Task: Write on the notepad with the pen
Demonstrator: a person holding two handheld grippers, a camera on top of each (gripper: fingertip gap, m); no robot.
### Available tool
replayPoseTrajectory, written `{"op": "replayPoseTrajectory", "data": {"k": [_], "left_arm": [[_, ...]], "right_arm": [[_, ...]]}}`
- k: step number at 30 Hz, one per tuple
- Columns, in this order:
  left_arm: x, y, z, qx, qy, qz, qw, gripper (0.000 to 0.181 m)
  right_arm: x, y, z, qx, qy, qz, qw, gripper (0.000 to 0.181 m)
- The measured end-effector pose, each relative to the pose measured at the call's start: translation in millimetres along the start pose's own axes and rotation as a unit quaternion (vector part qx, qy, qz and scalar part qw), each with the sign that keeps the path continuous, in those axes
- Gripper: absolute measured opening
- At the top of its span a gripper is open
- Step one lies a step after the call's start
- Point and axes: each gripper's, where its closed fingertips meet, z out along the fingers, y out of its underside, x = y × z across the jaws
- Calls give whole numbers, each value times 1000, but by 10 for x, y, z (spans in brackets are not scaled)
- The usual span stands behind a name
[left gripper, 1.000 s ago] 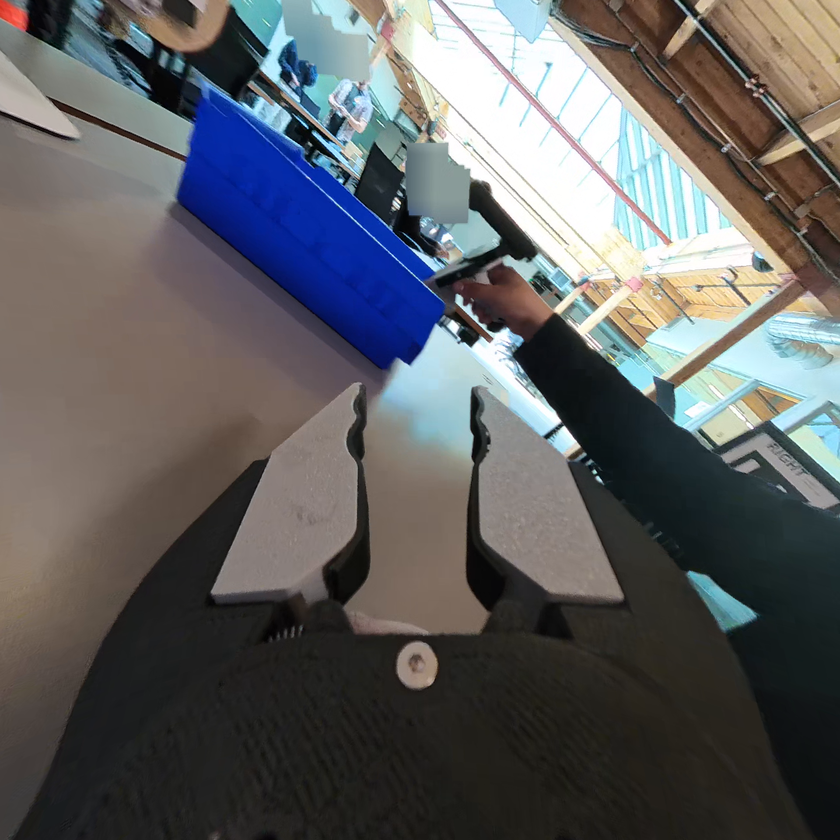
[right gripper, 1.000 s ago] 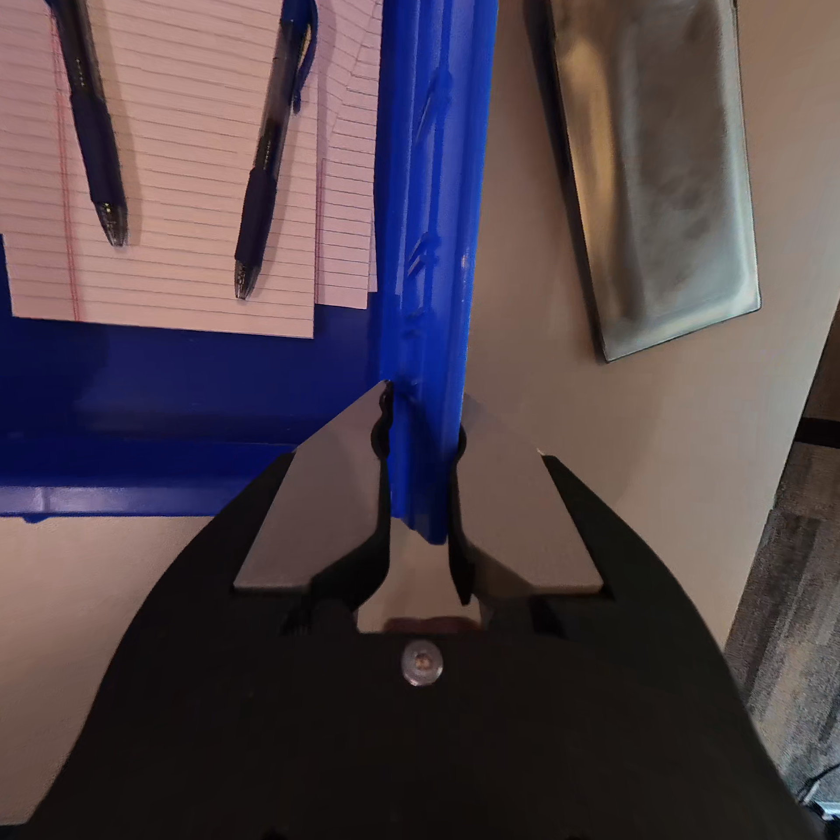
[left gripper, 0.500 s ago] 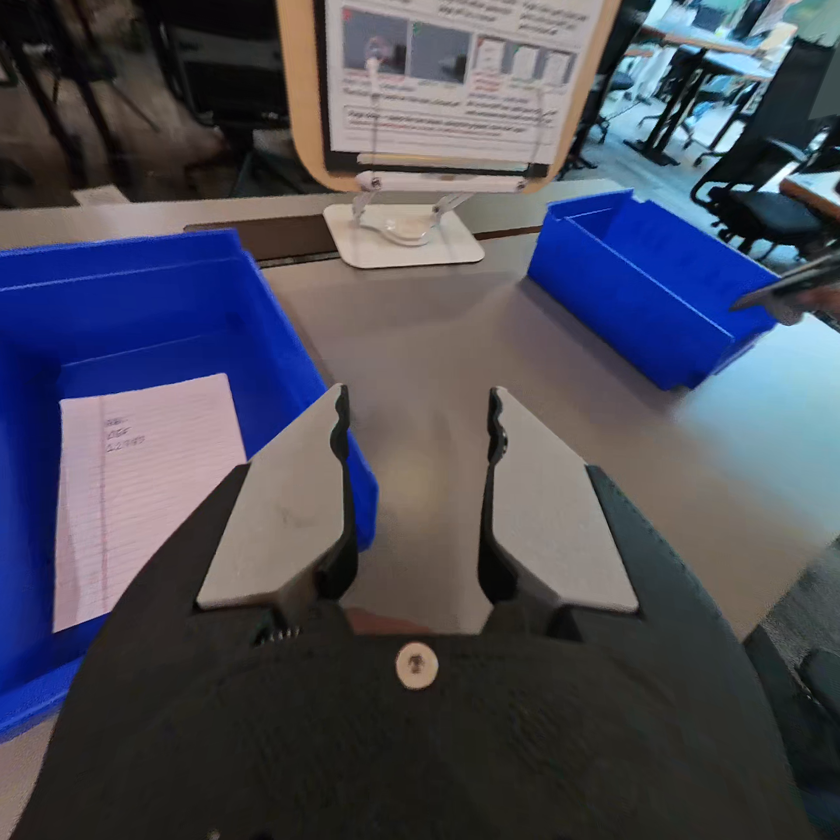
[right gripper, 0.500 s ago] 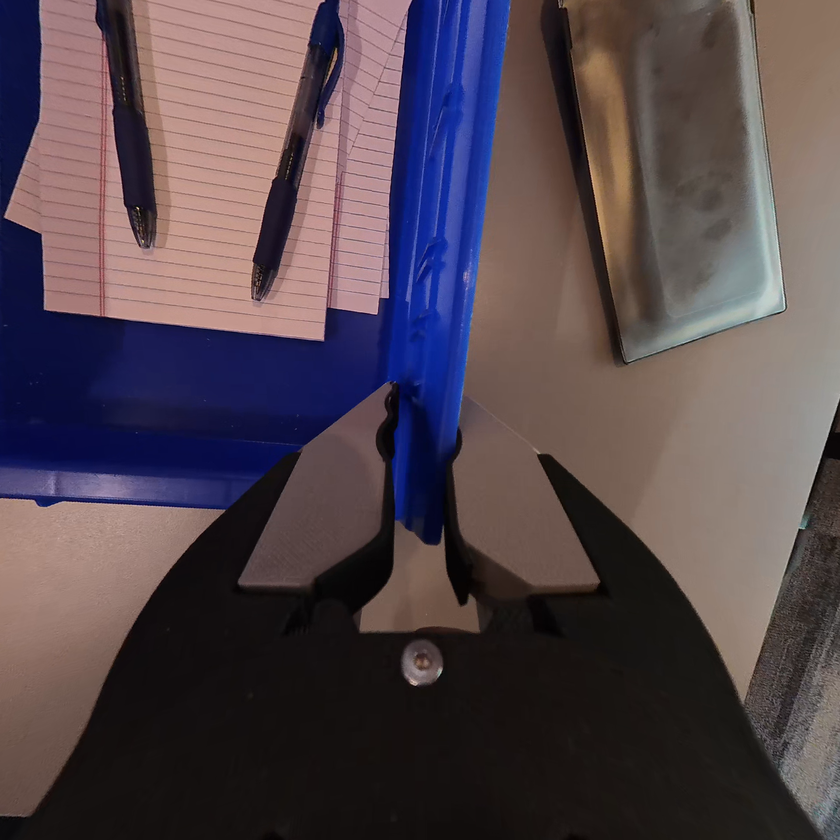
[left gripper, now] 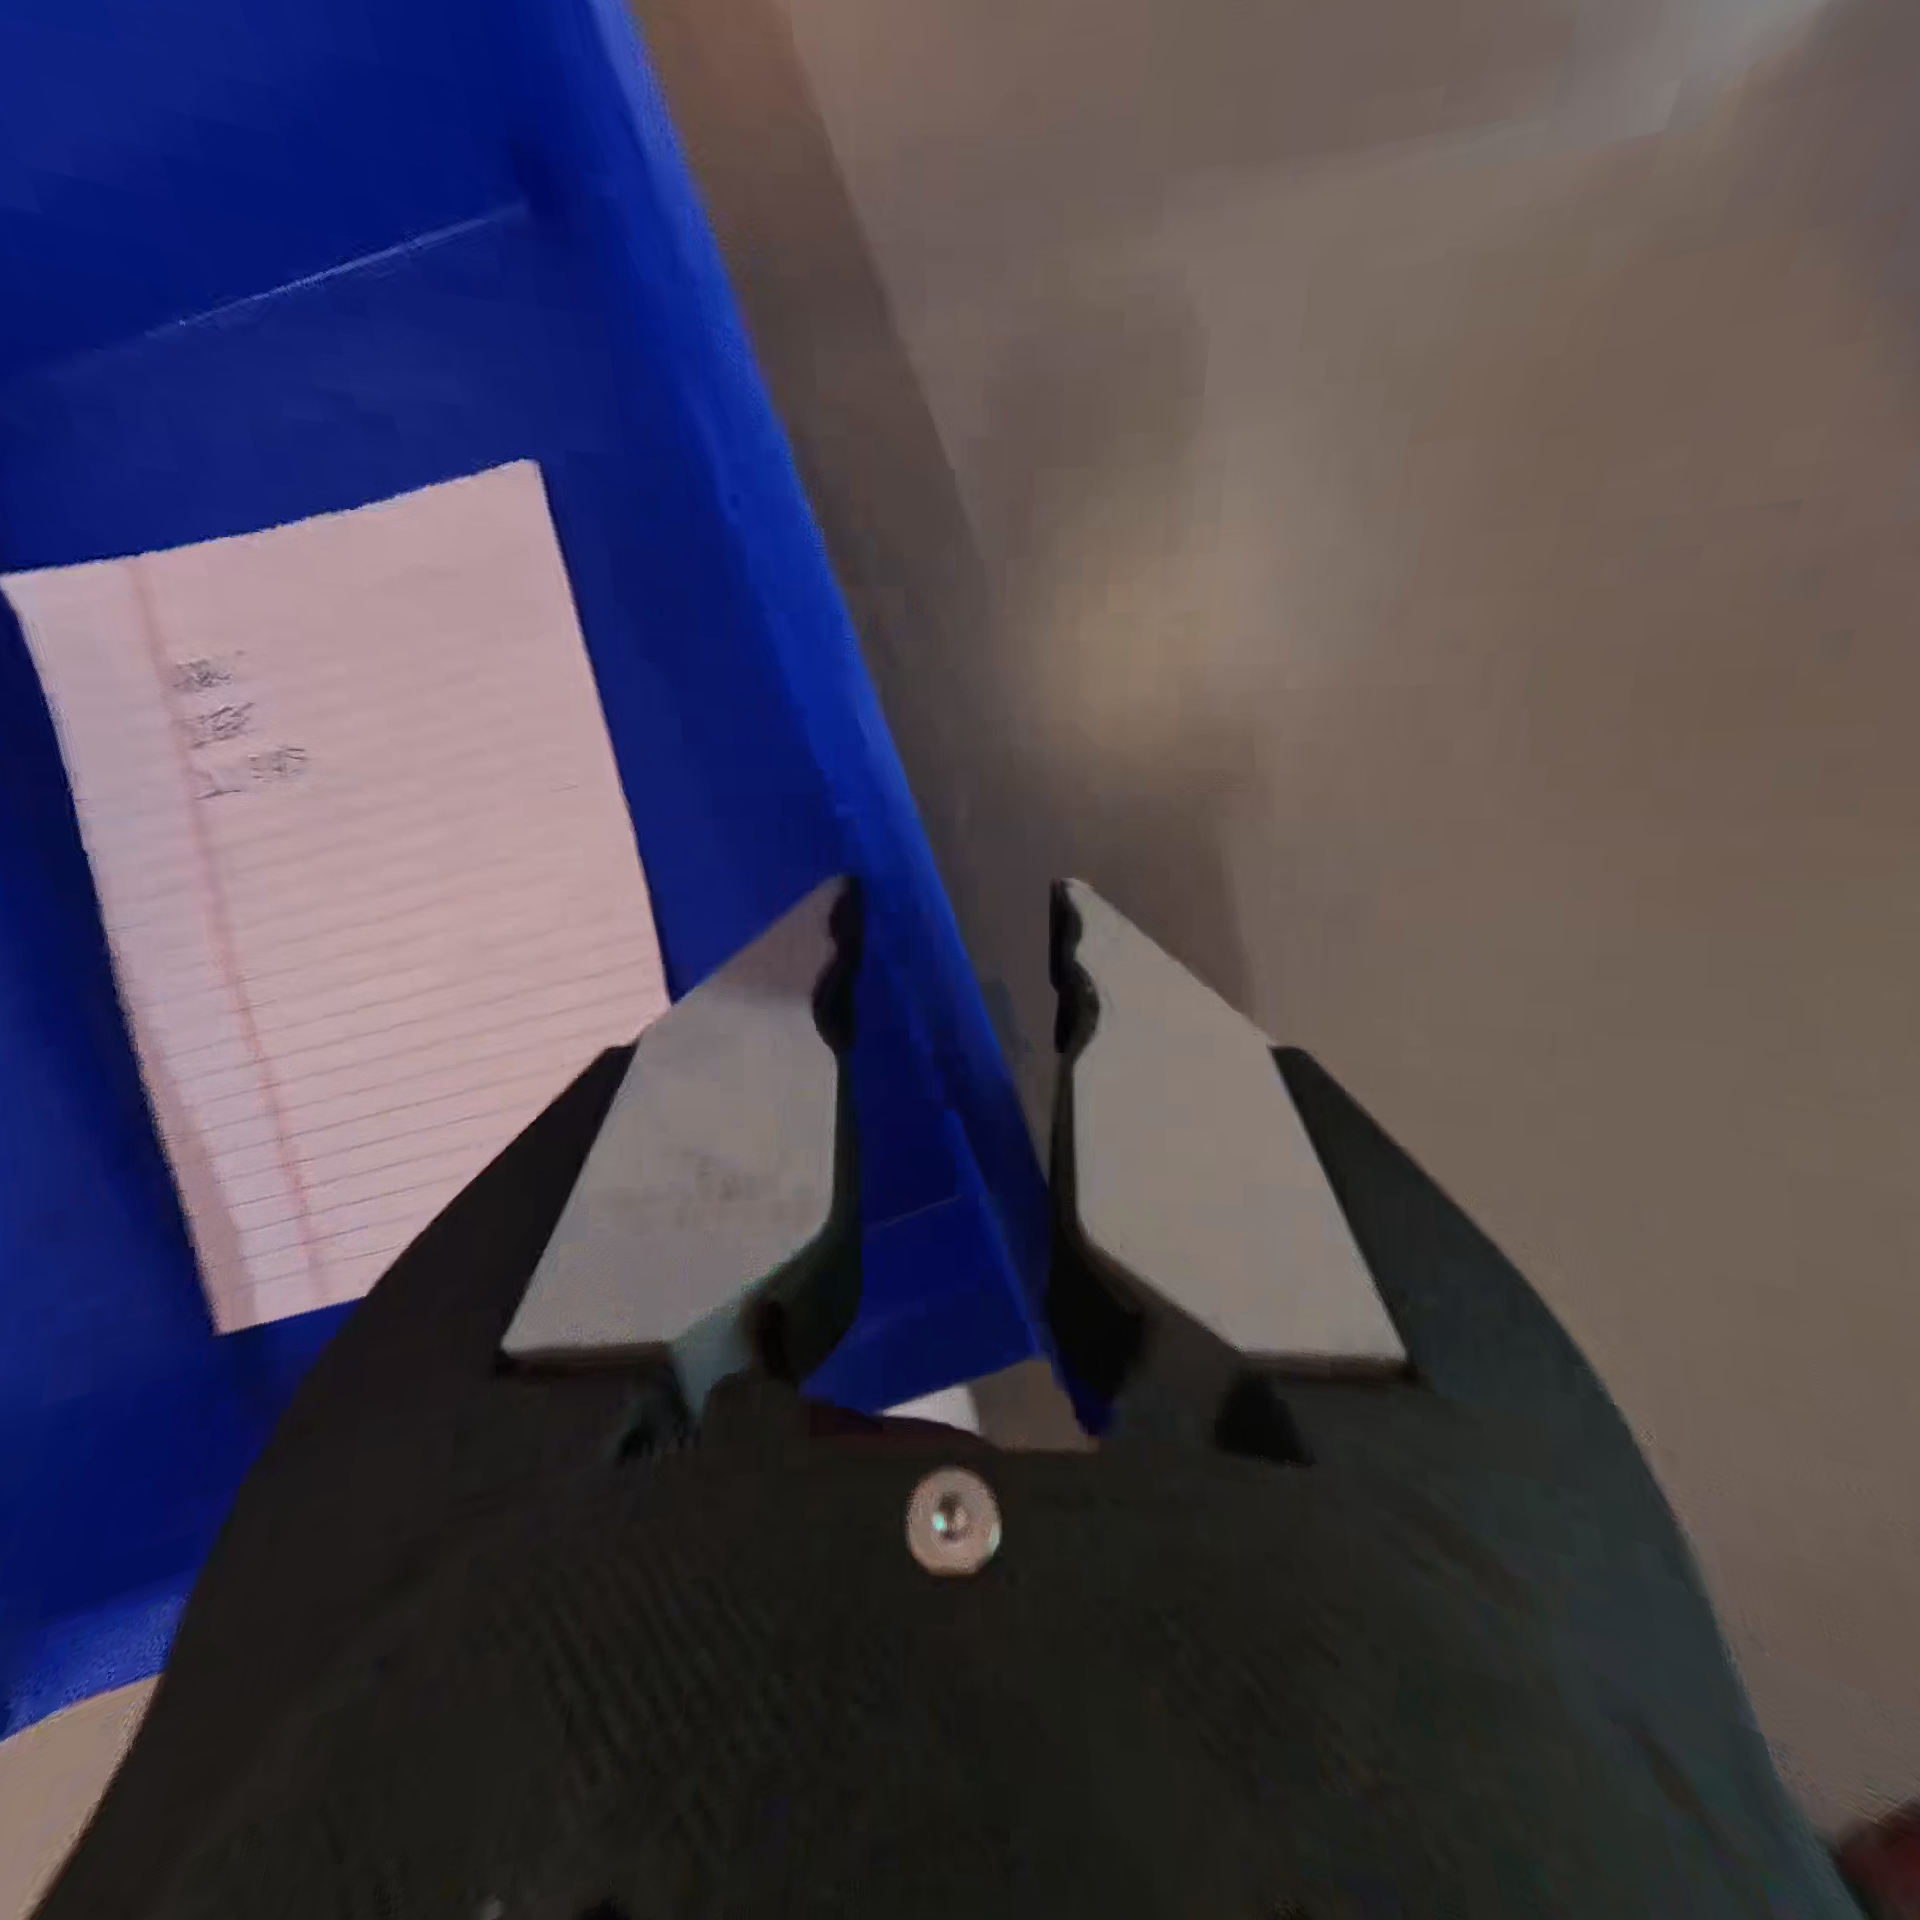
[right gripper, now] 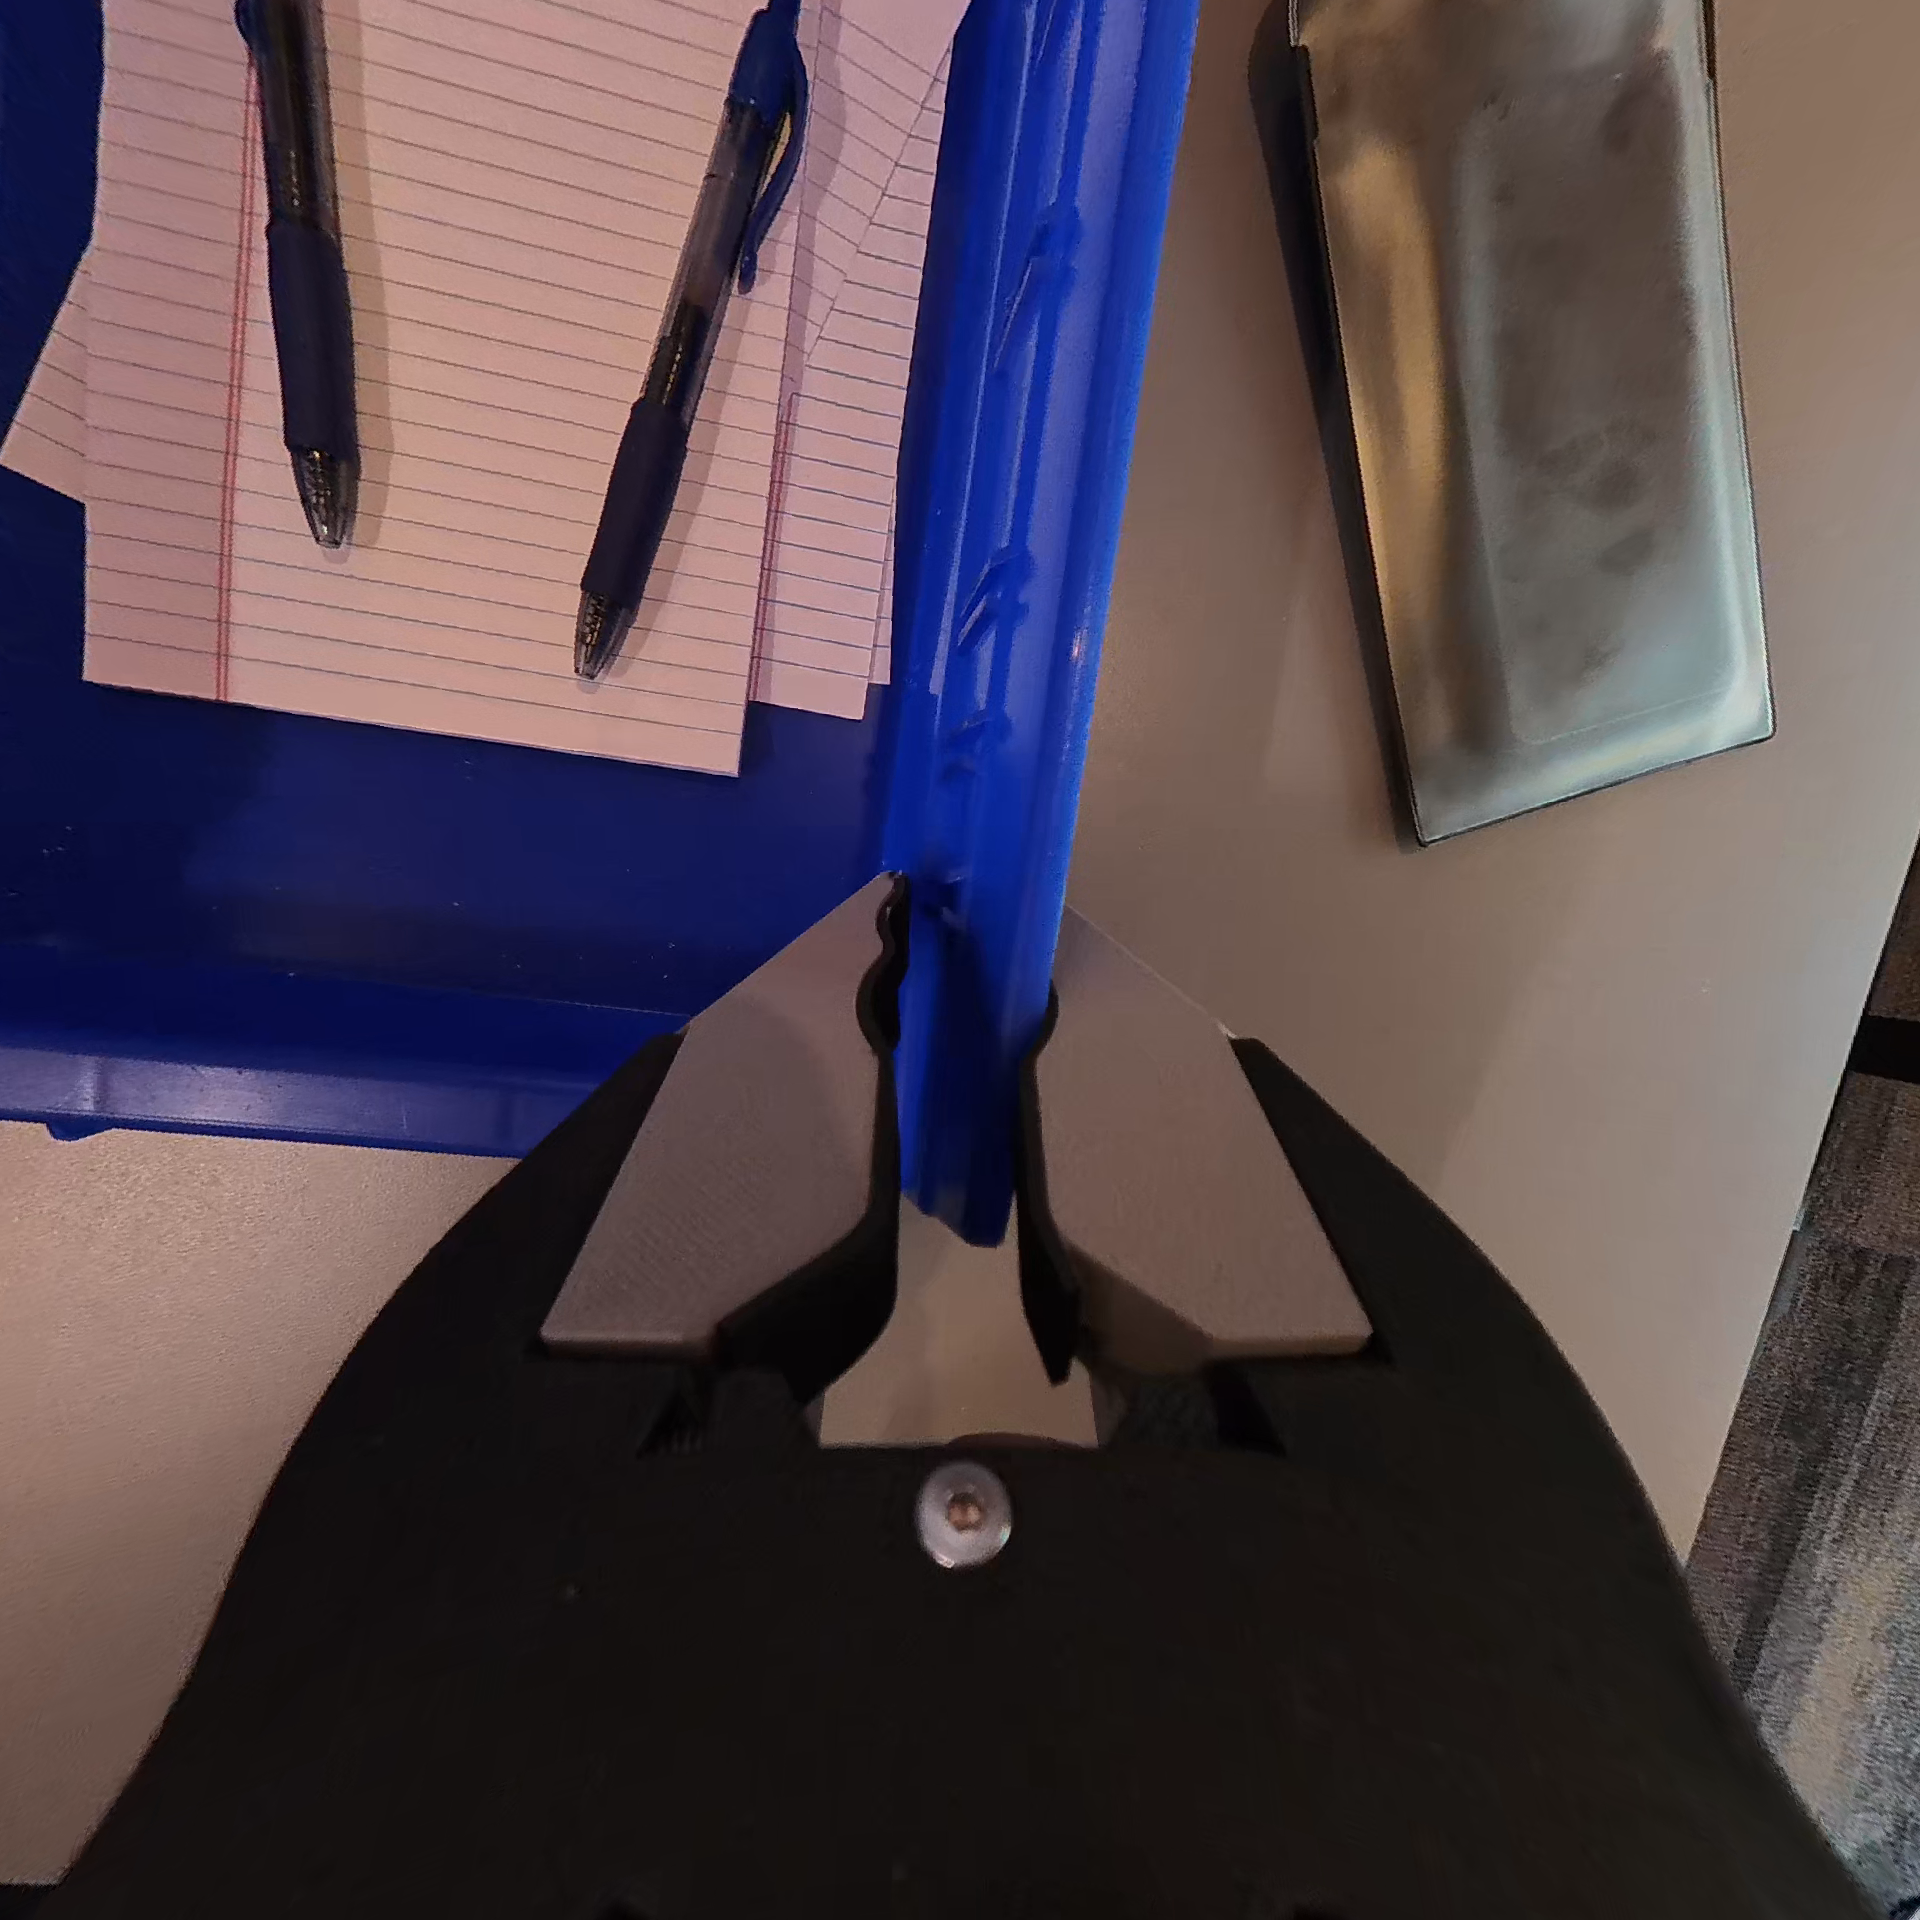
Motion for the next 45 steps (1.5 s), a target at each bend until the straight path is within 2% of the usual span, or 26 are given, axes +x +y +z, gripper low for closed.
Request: {"op": "replayPoseTrajectory", "data": {"k": [2, 3, 5, 8, 11, 13, 15, 18, 21, 25, 29, 33, 37, 41, 43, 45], "left_arm": [[-208, 7, 11, -20, -96, 72, 993, 10], [-289, 26, -1, -32, -126, 90, 987, 5], [-227, -6, -32, -12, -61, 61, 996, 4], [-217, -122, -250, 30, -9, 43, 999, 4], [-166, -268, -612, 71, 37, 26, 996, 4], [-130, -374, -917, 106, 80, -4, 991, 4], [-114, -441, -1214, 142, 118, -19, 983, 4], [-143, -490, -1623, 189, 122, -21, 974, 4], [-171, -468, -1955, 208, 110, -20, 972, 4], [-69, -455, -2262, 227, 132, -35, 964, 4], [141, -394, -2375, 232, 159, -33, 959, 4], [251, -284, -2296, 221, 155, -20, 963, 5], [220, -146, -2261, 211, 157, -19, 965, 5], [115, -115, -2312, 213, 137, -20, 967, 4], [98, -162, -2361, 215, 121, -16, 969, 4], [142, -230, -2425, 218, 111, -9, 970, 5]], "right_arm": [[-2, -3, -1, 3, 0, -4, 1000, 14], [-6, -7, -2, 5, -2, -6, 1000, 14], [-57, -19, -14, 16, -21, -3, 1000, 11], [-268, -32, -51, 40, -87, 12, 995, 3], [-373, -23, -75, 38, -65, -11, 997, 3], [-549, -43, -98, 39, -77, -13, 996, 4], [-779, -88, -119, 46, -91, -14, 995, 4], [-1234, -171, -161, 58, -109, -31, 992, 2], [-1817, -306, -204, 71, -124, -36, 989, 2], [-2707, -639, -202, 104, -147, -16, 984, 1], [-3602, -979, -207, 134, -203, 40, 969, 4], [-4289, -1222, -240, 168, -252, 114, 946, 7], [-4637, -1288, -350, 218, -267, 187, 920, 20], [-5004, -1213, -577, 255, -318, 242, 881, 34], [-5219, -1245, -613, 253, -328, 220, 883, 38], [-5399, -1314, -618, 233, -341, 151, 898, 42]]}}
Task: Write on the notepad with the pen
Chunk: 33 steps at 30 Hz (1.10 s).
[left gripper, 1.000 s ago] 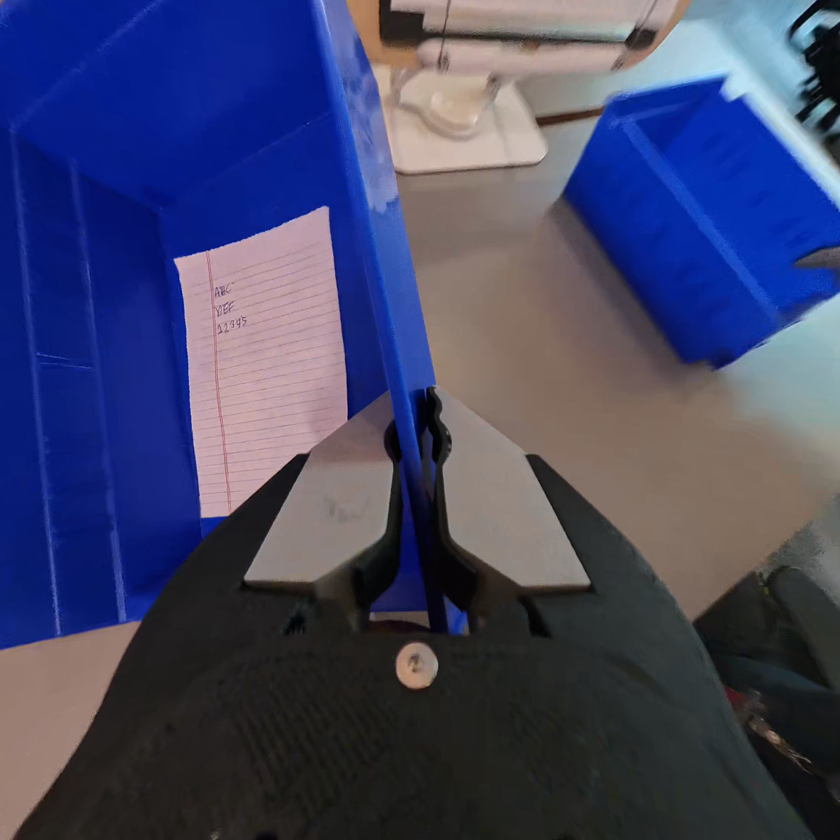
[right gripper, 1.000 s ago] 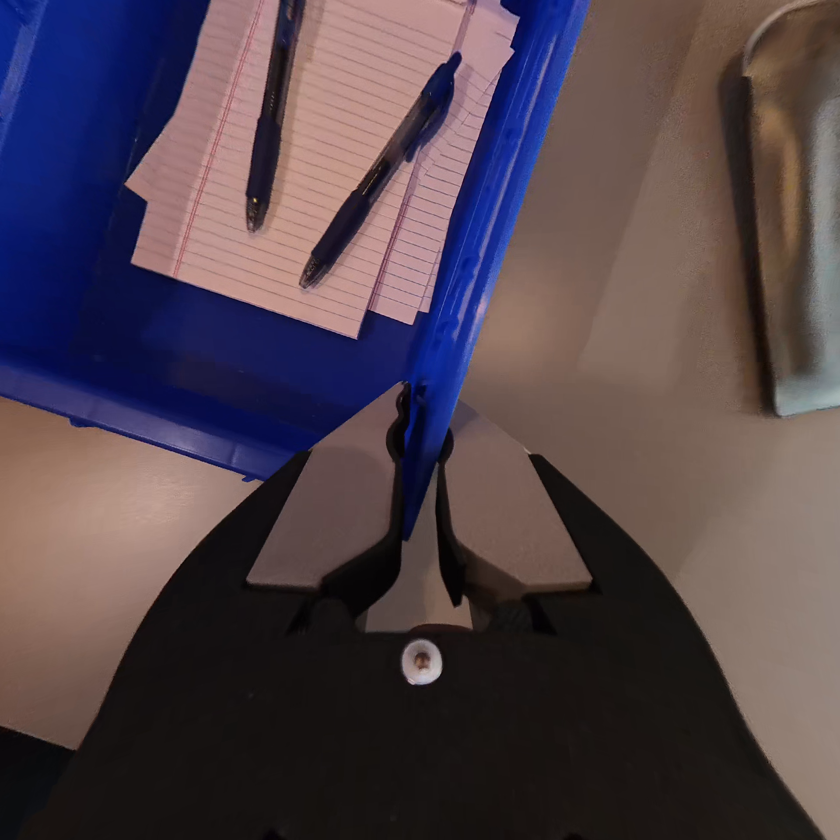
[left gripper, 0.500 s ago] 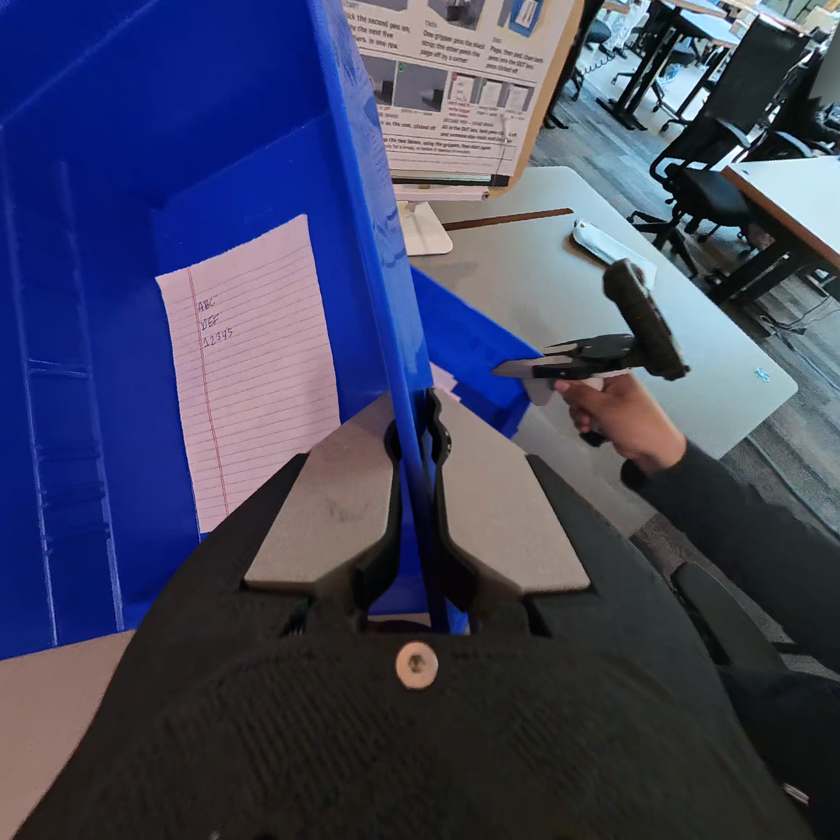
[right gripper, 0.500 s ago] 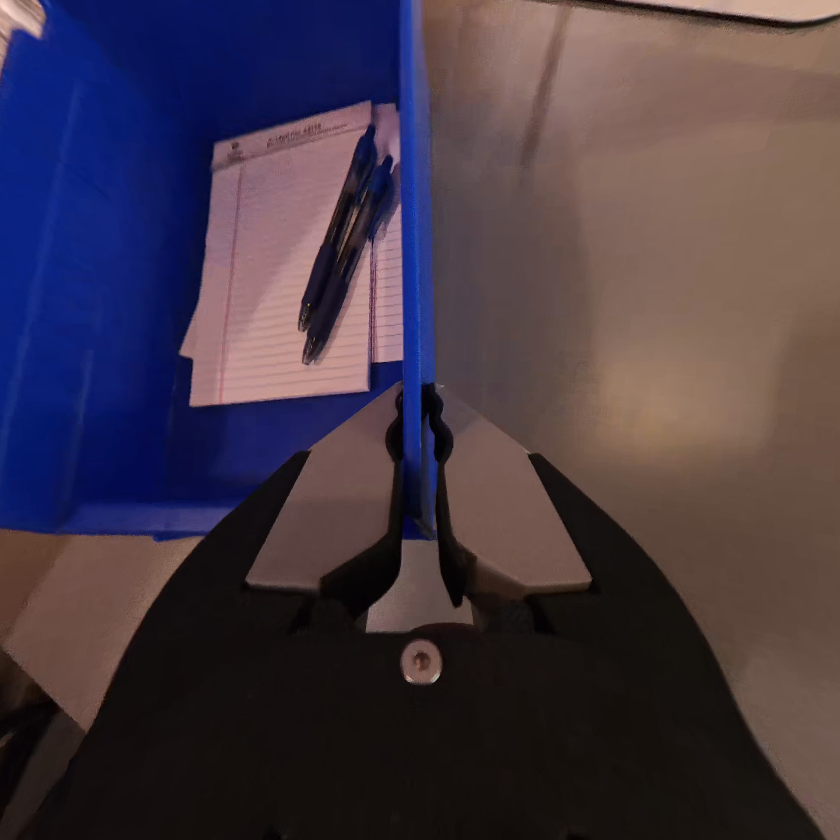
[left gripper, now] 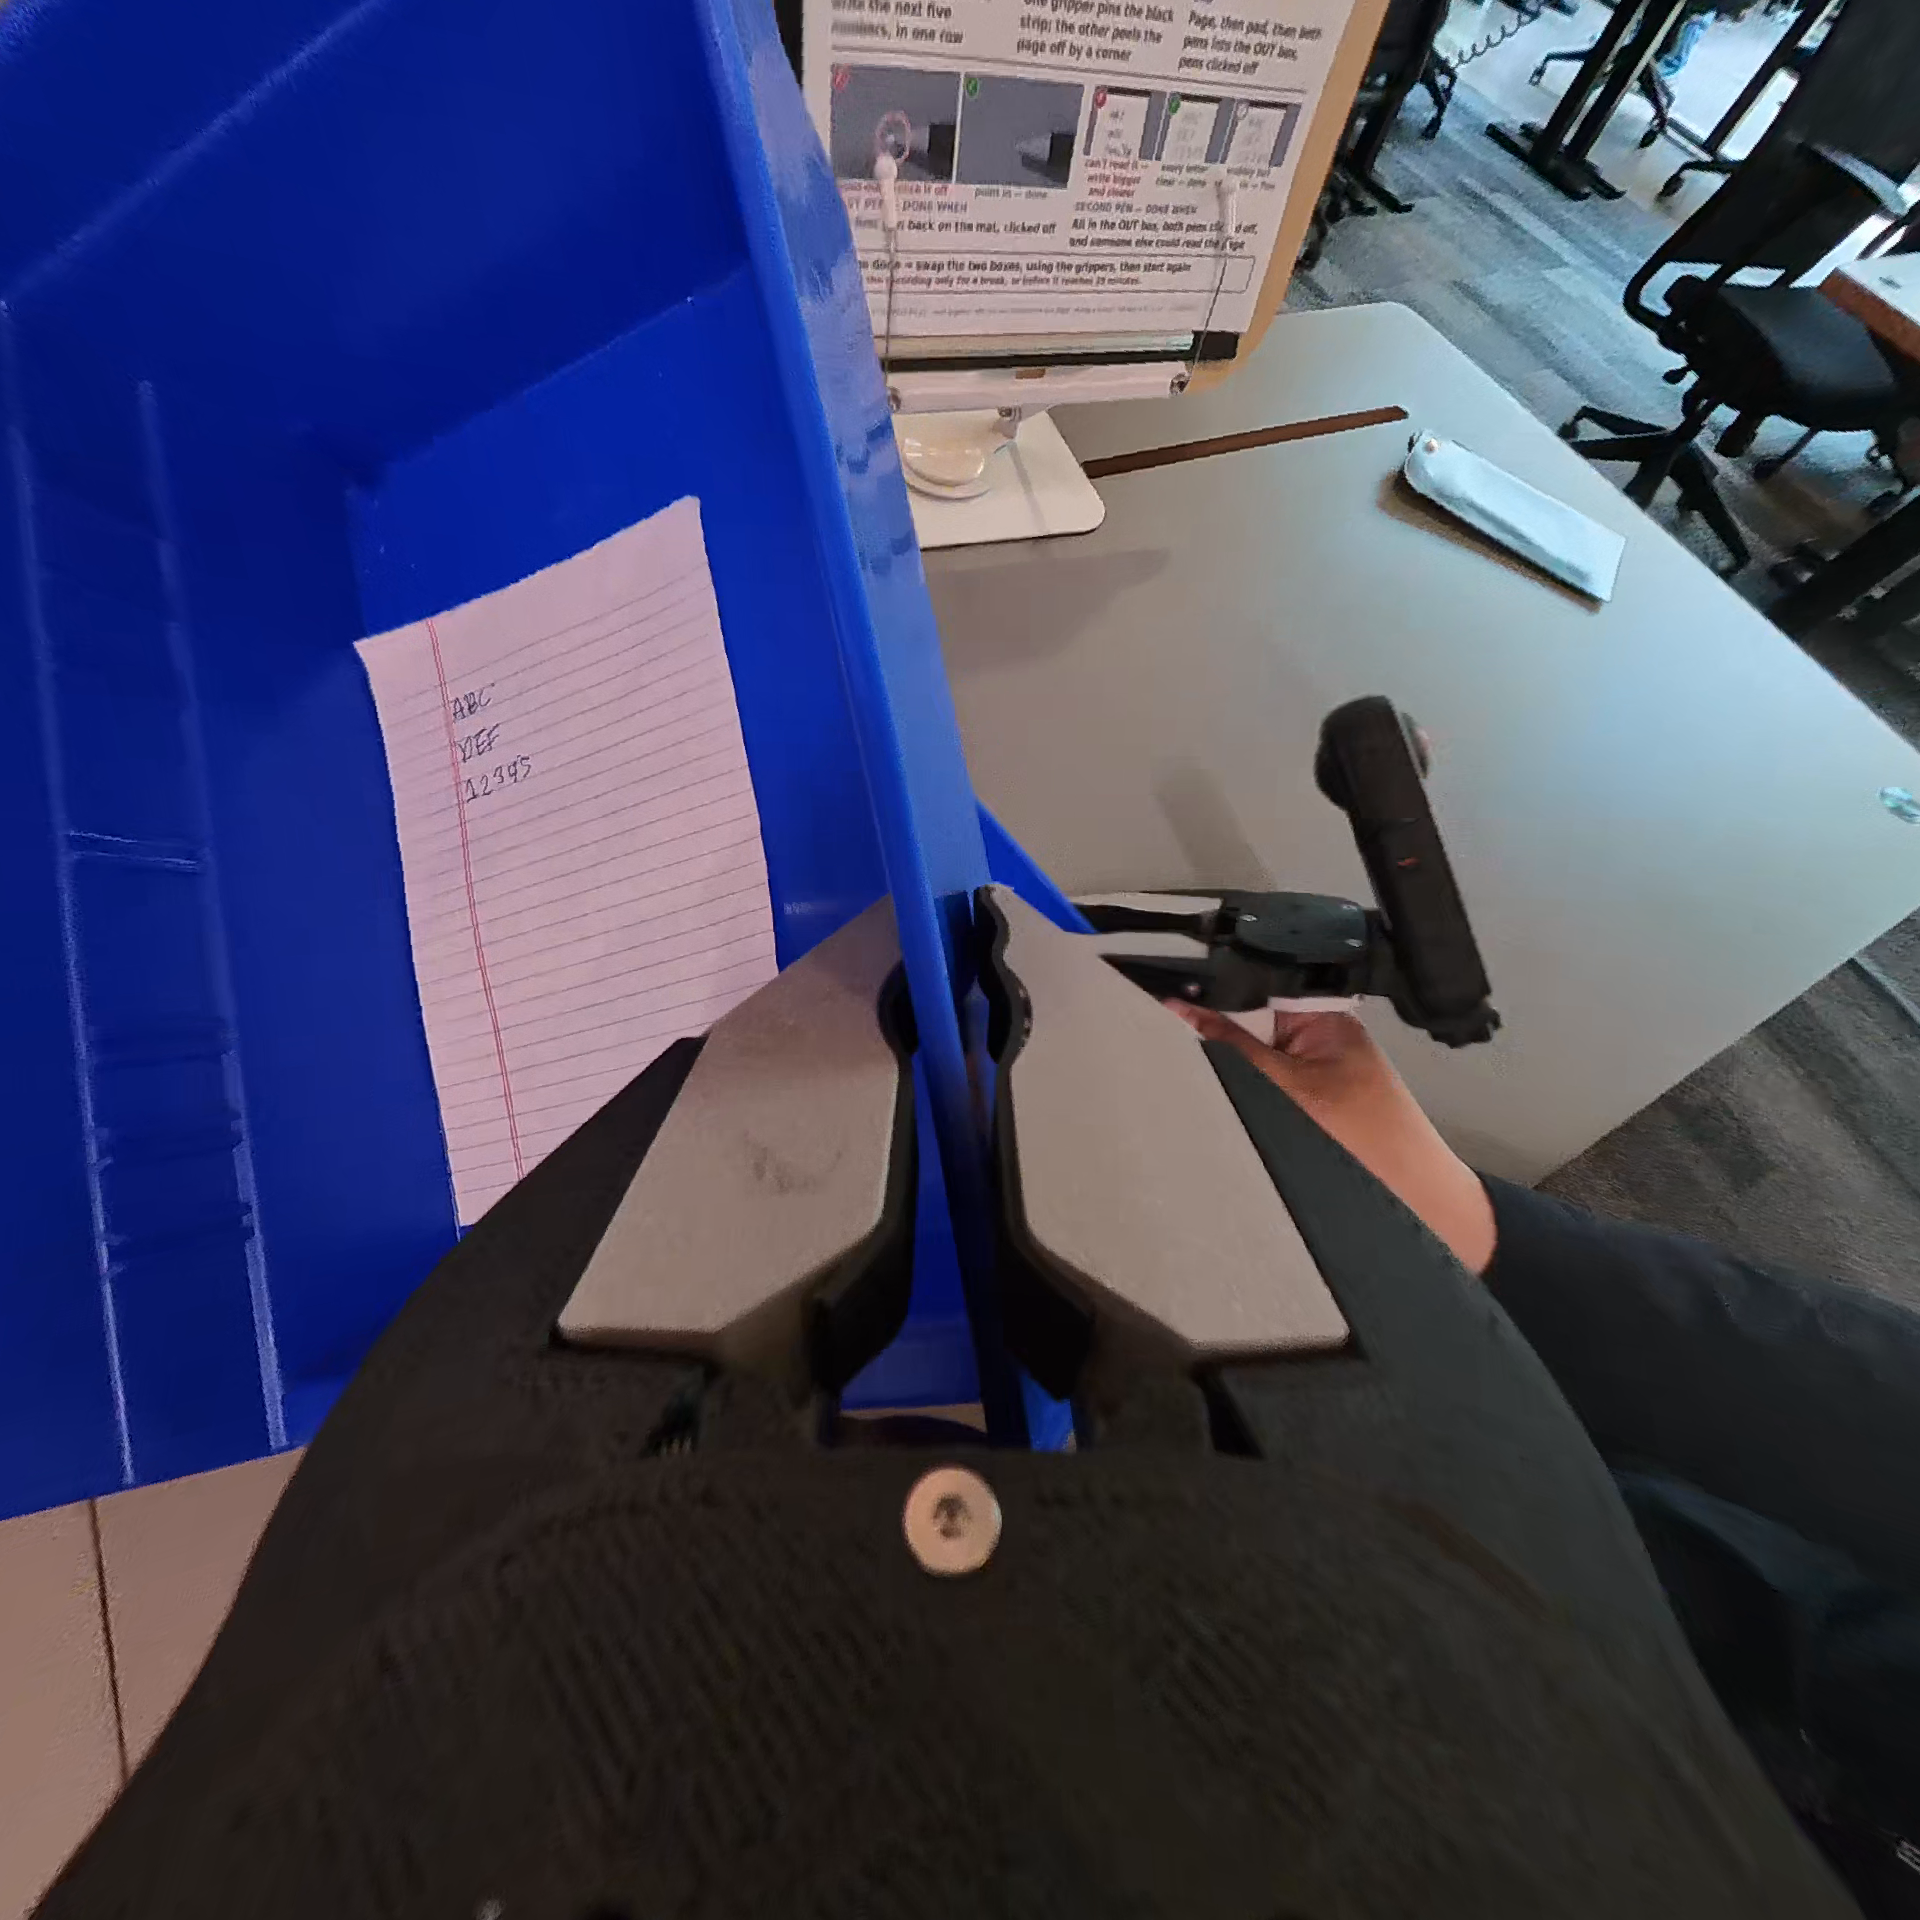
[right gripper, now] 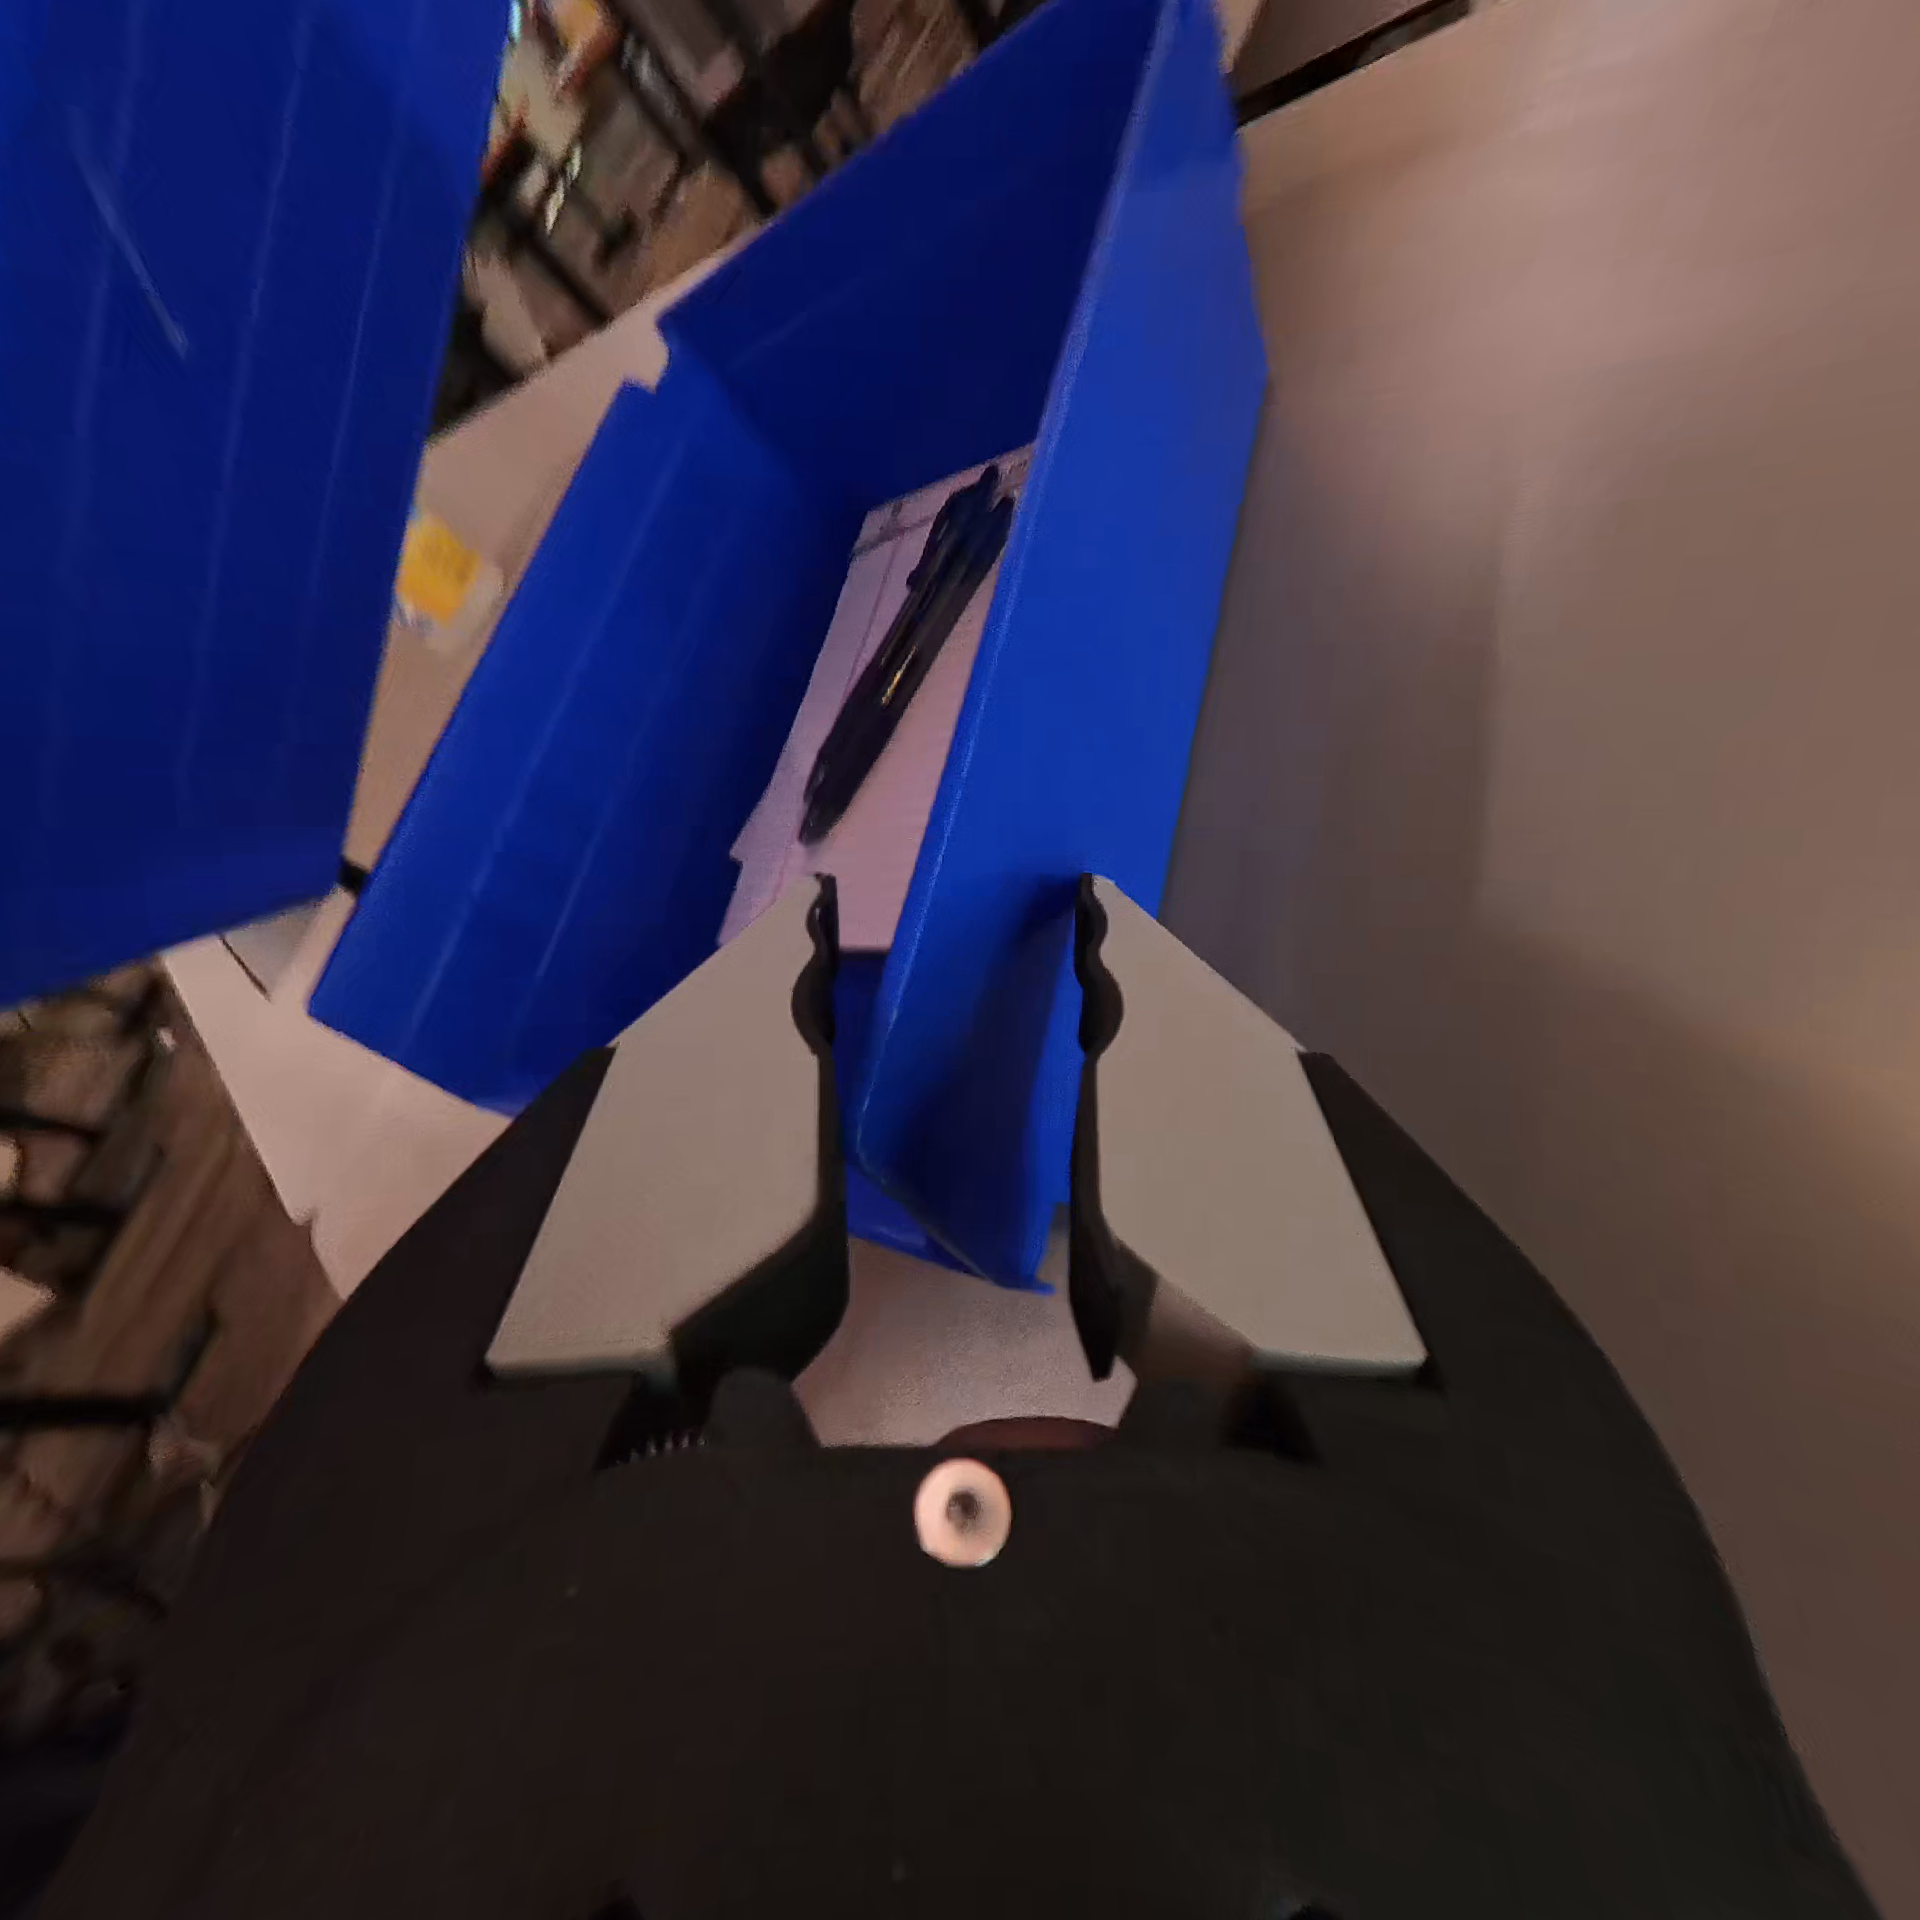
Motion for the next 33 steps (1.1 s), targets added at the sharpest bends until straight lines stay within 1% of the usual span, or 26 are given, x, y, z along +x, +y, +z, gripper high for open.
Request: {"op": "replayPoseTrajectory", "data": {"k": [1, 2, 4, 5, 7, 10, 14, 17, 20, 23, 24, 25, 26, 27, 29, 30, 31, 33], "left_arm": [[53, -47, -8, 2, 0, 6, 1000, 5], [115, -95, -15, 5, 2, 12, 1000, 5], [267, -187, -20, 9, 14, 23, 1000, 4], [352, -230, -13, 11, 23, 26, 999, 5], [562, -306, 21, 14, 44, 33, 998, 5], [972, -369, 162, 13, 79, 50, 996, 5], [1667, -384, 500, 15, 138, 60, 989, 5], [2209, -251, 914, 1, 182, 52, 982, 5], [2724, 30, 1468, -38, 201, 46, 978, 5], [3174, 402, 2107, -81, 204, 47, 974, 8], [3339, 479, 2289, -82, 215, 40, 972, 13], [3512, 555, 2428, -88, 231, 43, 968, 28], [3679, 628, 2529, -94, 244, 48, 964, 18], [3764, 682, 2626, -95, 235, 53, 966, 20], [3926, 763, 2653, -87, 247, 81, 962, 17], [3939, 788, 2630, -78, 246, 96, 961, 21], [3915, 814, 2574, -69, 245, 113, 960, 18], [3788, 837, 2385, -44, 245, 132, 959, 19]], "right_arm": [[-2, -54, 8, -1, 1, -5, 1000, 38], [-21, -142, -39, 13, -10, 9, 1000, 27], [-111, -357, -260, 58, -60, 28, 996, 25], [-109, -454, -408, 80, -73, 18, 994, 25], [7, -599, -726, 107, -75, -20, 991, 27], [418, -800, -1286, 147, -63, -52, 986, 27], [1125, -1004, -2184, 211, -67, -11, 975, 29], [1634, -1040, -2796, 249, -48, 11, 967, 27], [2001, -1012, -3252, 276, -16, 12, 961, 16], [2210, -933, -3465, 275, 8, 9, 961, 16], [2260, -905, -3495, 274, 14, 8, 962, 17], [2315, -879, -3513, 272, 21, 8, 962, 18], [2370, -848, -3517, 268, 29, 7, 963, 17], [2422, -809, -3506, 260, 35, 6, 965, 17], [2520, -695, -3443, 229, 46, -3, 972, 18], [2567, -623, -3401, 209, 52, -8, 977, 18], [2605, -553, -3368, 189, 57, -13, 980, 19], [2586, -464, -3357, 172, 56, -31, 983, 22]]}}
